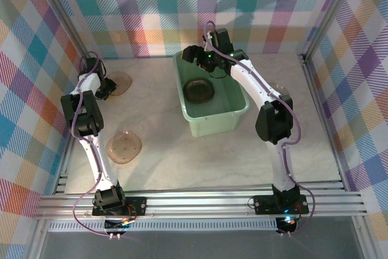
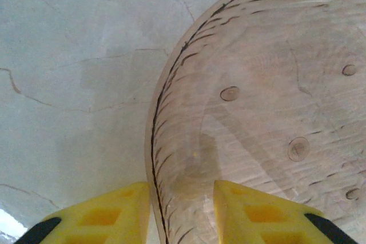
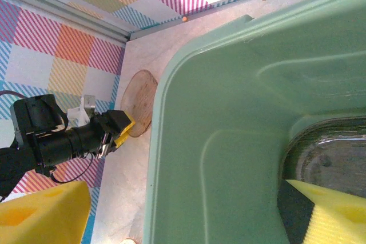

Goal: Place the plates into the plastic bin on the countertop

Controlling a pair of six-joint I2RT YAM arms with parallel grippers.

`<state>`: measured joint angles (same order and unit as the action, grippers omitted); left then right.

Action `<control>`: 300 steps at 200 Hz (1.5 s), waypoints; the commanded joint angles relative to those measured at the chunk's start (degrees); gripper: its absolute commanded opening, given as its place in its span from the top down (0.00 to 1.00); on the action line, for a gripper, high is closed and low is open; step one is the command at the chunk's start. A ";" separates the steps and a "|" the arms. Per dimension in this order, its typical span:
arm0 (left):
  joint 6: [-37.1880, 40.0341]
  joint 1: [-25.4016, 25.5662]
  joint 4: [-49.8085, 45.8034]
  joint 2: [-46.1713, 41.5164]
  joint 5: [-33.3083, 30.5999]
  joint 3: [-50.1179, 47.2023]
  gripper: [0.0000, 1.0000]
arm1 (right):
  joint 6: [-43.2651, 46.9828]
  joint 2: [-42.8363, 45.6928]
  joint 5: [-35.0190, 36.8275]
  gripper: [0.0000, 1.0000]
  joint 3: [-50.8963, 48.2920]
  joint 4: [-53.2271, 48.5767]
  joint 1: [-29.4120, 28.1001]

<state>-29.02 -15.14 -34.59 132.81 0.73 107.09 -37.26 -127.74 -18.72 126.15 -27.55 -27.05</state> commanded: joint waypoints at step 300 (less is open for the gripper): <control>-5.26 2.46 18.14 -23.28 18.87 -19.49 1.00 | -6.60 12.77 11.06 0.13 -4.51 -7.03 -4.01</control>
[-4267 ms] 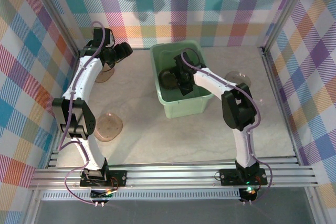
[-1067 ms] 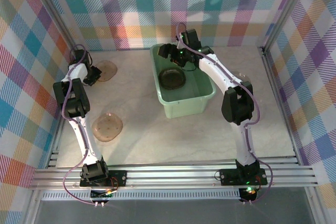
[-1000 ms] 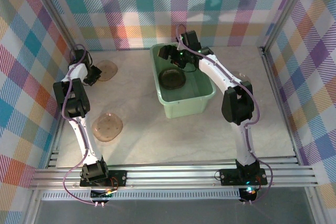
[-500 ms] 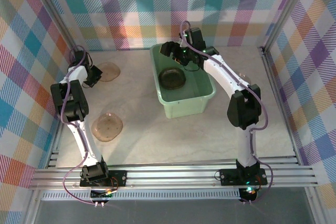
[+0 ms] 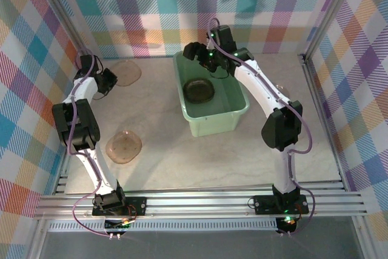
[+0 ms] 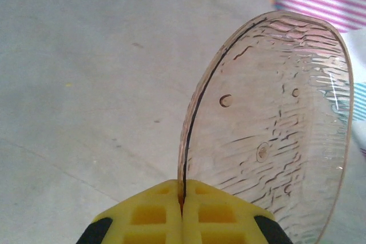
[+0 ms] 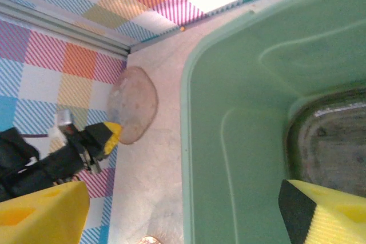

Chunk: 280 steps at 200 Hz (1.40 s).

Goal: Place the plates into the plastic bin on the countertop

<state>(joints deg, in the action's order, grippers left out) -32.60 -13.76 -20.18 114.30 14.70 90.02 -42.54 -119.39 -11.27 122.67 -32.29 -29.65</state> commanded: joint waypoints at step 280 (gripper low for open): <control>-2.38 36.39 14.33 -27.40 -25.99 -6.14 1.00 | -15.84 21.08 0.21 0.49 -38.14 47.26 -3.29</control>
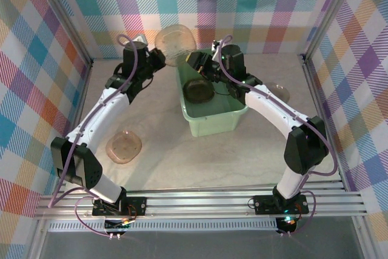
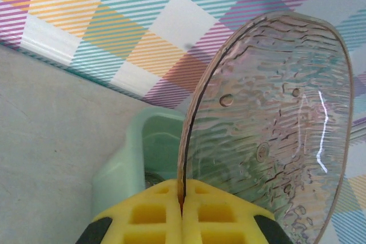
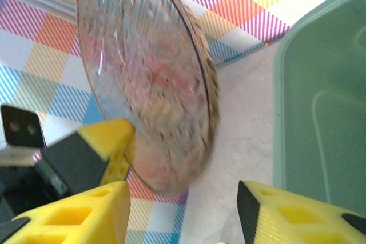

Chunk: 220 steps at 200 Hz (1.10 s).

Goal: Place the plates into the plastic bin on the countertop

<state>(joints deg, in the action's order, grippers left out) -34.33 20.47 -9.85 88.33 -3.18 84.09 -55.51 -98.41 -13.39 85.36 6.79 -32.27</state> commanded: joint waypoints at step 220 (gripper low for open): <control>2.97 10.90 15.15 -1.09 -19.77 -4.97 1.00 | -15.24 -3.10 8.35 0.75 -2.60 11.03 -0.90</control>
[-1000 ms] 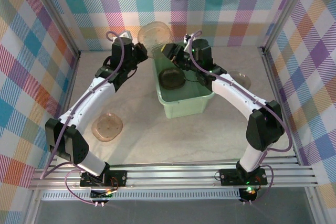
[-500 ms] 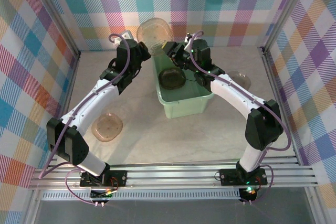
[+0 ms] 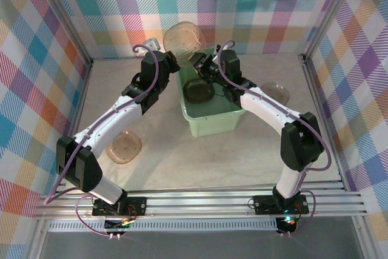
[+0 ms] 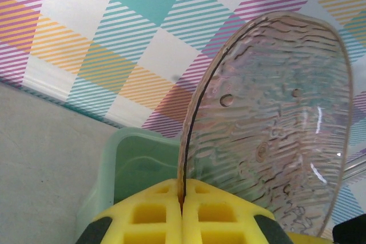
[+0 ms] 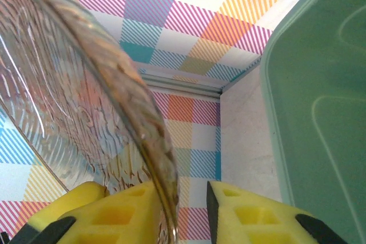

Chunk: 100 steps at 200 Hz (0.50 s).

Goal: Place the plates into the plastic bin on the countertop

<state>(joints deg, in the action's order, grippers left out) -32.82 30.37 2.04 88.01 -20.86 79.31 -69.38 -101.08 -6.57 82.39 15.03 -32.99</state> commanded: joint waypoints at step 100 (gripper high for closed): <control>4.12 1.89 3.32 0.50 -3.88 0.41 1.00 | -2.33 -0.90 2.77 0.93 0.61 0.40 -0.06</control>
<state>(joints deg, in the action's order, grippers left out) -30.17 31.55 2.09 88.31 -24.12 79.31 -71.64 -101.10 -5.32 82.39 15.62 -32.99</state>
